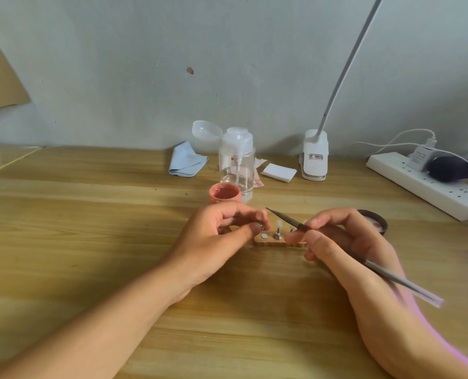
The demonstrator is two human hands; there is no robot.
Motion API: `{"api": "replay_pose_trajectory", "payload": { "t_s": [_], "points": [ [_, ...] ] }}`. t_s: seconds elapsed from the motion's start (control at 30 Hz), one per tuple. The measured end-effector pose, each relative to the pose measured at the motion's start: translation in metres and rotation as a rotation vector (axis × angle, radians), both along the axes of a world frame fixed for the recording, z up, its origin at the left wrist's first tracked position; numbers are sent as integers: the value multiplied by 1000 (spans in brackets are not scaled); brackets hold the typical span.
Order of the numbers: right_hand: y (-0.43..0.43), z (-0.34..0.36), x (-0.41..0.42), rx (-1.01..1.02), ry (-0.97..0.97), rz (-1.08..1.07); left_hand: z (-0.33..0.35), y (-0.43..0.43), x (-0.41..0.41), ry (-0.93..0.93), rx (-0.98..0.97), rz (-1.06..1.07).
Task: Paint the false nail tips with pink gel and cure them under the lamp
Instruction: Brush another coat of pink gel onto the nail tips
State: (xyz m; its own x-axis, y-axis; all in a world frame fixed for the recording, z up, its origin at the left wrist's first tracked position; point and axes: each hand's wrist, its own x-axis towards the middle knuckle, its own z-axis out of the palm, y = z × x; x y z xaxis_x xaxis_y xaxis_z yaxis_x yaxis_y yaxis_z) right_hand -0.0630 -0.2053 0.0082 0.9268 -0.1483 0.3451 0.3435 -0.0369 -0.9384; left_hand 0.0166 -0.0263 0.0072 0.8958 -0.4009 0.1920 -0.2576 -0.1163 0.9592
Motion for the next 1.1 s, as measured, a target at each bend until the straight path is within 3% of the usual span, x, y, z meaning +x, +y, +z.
{"api": "replay_pose_trajectory", "payload": {
  "t_s": [0.83, 1.1],
  "points": [
    [1, 4, -2, -98, 23, -52, -3, -1, 2, -38, 1, 23],
    [6, 6, -12, -253, -171, -198, -6, -3, 3, -49, 28, 55]
  ]
}}
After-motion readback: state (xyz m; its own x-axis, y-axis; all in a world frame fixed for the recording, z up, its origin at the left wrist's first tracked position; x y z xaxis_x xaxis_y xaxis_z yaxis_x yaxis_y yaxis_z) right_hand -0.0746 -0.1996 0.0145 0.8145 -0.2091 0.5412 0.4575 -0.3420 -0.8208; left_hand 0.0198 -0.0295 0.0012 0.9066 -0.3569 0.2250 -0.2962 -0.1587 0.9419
